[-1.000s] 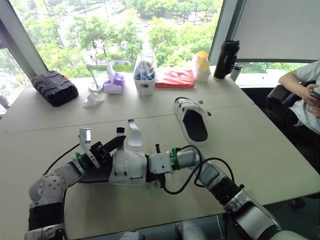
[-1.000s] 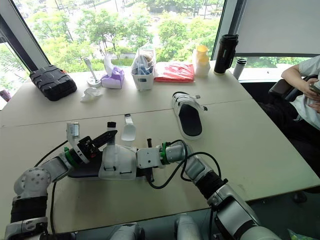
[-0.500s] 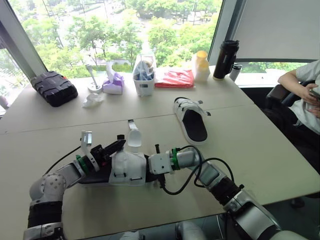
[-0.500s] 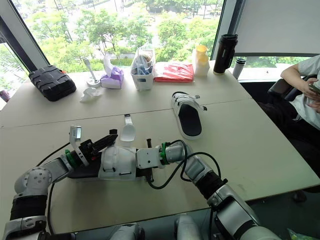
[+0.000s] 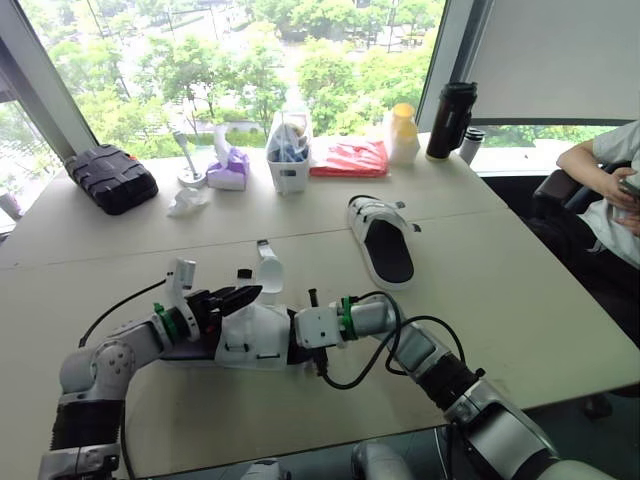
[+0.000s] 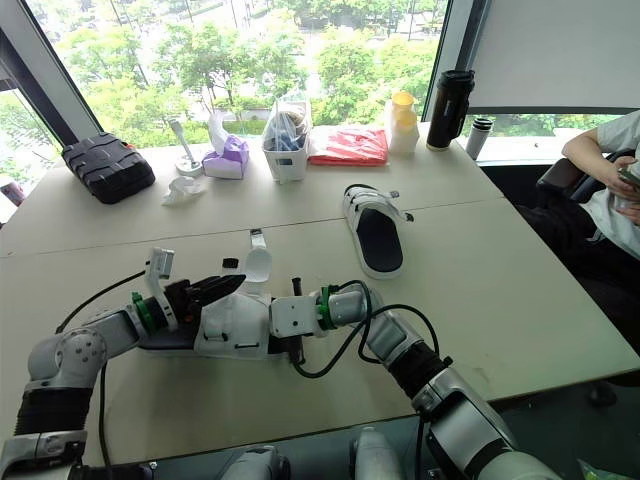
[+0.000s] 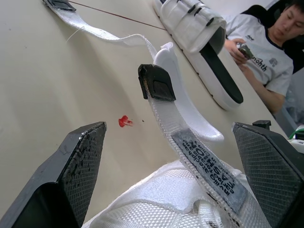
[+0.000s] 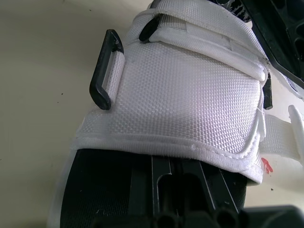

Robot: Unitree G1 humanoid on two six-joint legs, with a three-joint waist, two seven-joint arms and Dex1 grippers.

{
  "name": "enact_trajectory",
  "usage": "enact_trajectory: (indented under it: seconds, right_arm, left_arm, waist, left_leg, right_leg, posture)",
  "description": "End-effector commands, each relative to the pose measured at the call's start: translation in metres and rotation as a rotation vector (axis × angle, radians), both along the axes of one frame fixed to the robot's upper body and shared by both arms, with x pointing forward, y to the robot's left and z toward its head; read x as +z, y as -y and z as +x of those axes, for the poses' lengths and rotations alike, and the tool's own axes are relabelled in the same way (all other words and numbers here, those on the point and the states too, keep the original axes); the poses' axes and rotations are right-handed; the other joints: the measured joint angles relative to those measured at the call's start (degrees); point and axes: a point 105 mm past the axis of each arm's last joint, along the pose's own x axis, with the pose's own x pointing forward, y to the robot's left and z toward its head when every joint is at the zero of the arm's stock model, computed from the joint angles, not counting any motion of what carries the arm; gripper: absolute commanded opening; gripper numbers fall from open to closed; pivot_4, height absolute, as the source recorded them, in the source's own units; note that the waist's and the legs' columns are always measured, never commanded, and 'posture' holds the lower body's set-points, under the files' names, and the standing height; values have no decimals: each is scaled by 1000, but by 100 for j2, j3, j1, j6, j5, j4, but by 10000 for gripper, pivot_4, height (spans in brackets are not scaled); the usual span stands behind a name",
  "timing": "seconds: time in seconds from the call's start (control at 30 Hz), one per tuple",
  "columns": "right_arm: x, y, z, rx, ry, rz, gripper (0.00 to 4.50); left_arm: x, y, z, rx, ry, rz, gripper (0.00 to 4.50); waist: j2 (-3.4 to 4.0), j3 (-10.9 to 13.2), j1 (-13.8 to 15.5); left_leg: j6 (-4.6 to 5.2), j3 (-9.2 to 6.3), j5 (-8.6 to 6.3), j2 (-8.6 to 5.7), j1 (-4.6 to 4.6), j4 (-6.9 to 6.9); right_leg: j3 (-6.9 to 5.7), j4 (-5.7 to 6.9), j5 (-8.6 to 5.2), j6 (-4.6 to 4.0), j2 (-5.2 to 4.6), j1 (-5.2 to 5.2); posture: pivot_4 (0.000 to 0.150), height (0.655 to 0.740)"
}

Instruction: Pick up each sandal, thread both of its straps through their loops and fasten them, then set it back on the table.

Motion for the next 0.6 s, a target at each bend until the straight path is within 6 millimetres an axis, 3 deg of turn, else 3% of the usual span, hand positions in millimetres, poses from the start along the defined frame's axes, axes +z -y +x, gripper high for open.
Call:
enact_trajectory:
  seconds: [0.03, 0.2, 0.3, 0.43, 0.6]
  right_arm:
    - [-32, 11, -6, -7, -71, -119, 0]
    - [-32, 10, -6, -6, -69, -117, 0]
    - [-33, 10, -7, -4, -68, -118, 0]
    - [-33, 10, -6, -5, -68, -119, 0]
    - [-32, 9, -5, -2, -66, -120, 0]
  left_arm:
    - [21, -27, 5, 104, 92, 17, 44567]
    - [48, -38, -4, 114, 150, -212, 44567]
    - [54, -46, -9, 123, 144, -273, 44567]
    - [66, -47, -21, 38, 177, -269, 44567]
    - [70, -28, -21, -122, 251, -125, 44567]
  waist:
    - [-1, 1, 0]
    - [-10, 5, -5]
    - [-11, 5, -6]
    - [-13, 6, -11]
    - [-18, 6, -6]
  left_leg:
    - [-1, 0, 0, 0, -1, 0]
    - [-1, -1, 0, 2, -9, -6]
    - [-1, 0, 1, 1, -8, -14]
    - [-2, 2, 1, 1, -7, -17]
    - [-7, 3, 4, 0, -7, -18]
  right_leg:
    - [0, 0, 0, 0, 0, -1]
    - [-2, -2, 4, 5, -1, -12]
    - [-3, -7, 5, 5, -5, -12]
    - [-2, -7, 4, 5, -4, -13]
    - [-3, -8, -7, -16, -2, -12]
  posture:
    - [1500, 7400]
    - [1500, 7400]
    - [1500, 7400]
    - [1500, 7400]
    - [1500, 7400]
